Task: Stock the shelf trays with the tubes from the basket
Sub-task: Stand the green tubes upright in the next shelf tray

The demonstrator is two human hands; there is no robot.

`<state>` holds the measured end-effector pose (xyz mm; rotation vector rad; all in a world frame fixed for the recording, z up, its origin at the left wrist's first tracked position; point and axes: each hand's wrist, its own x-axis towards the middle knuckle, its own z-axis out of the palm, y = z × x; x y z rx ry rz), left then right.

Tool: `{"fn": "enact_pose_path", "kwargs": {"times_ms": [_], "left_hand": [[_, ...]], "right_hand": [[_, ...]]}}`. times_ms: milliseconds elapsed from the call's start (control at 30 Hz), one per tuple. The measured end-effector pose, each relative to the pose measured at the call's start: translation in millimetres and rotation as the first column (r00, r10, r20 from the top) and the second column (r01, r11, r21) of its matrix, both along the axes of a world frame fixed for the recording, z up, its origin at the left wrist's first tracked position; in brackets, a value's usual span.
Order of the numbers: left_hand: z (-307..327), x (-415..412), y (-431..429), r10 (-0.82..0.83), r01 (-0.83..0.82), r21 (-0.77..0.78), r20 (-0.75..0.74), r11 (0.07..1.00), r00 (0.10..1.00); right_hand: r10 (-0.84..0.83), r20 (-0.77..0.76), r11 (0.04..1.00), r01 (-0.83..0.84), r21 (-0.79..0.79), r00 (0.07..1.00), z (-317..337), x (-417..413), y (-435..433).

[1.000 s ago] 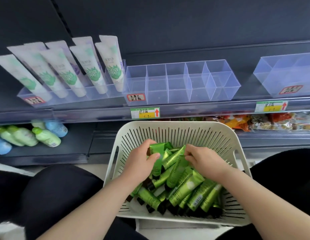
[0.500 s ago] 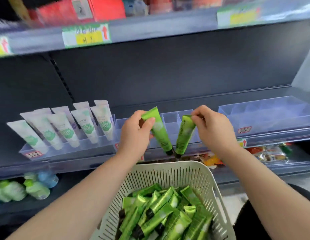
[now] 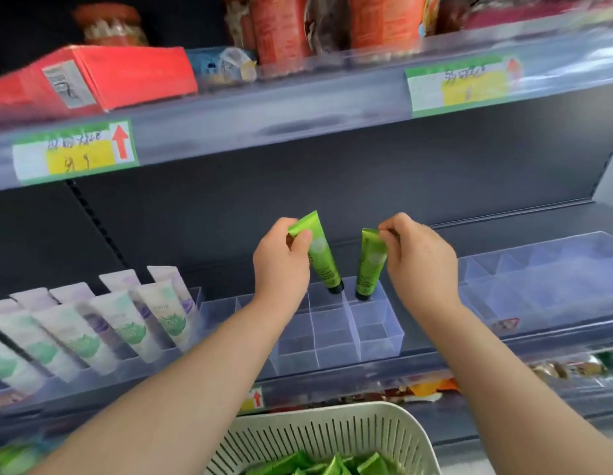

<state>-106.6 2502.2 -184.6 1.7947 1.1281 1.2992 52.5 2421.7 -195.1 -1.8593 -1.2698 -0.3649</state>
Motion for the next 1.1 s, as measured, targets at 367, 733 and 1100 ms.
{"fn": "enact_pose_path", "kwargs": {"times_ms": [367,733,1100], "left_hand": [[-2,57,33,-0.102,0.096,-0.05,-0.133,0.994,0.986],[-25,60,26,-0.151,0.129,-0.086,-0.369,0.988,0.917],[-14,41,7,-0.081,0.102,0.05,-0.315,0.994,0.945]], "right_hand": [[0.085,0.09,0.989,-0.073,-0.128,0.992,-24,16,23],[0.087,0.049,0.983,-0.078,-0.165,0.995,-26,21,26],[0.131,0.139,0.975,-0.102,-0.195,0.982,-15,15,6]]}}
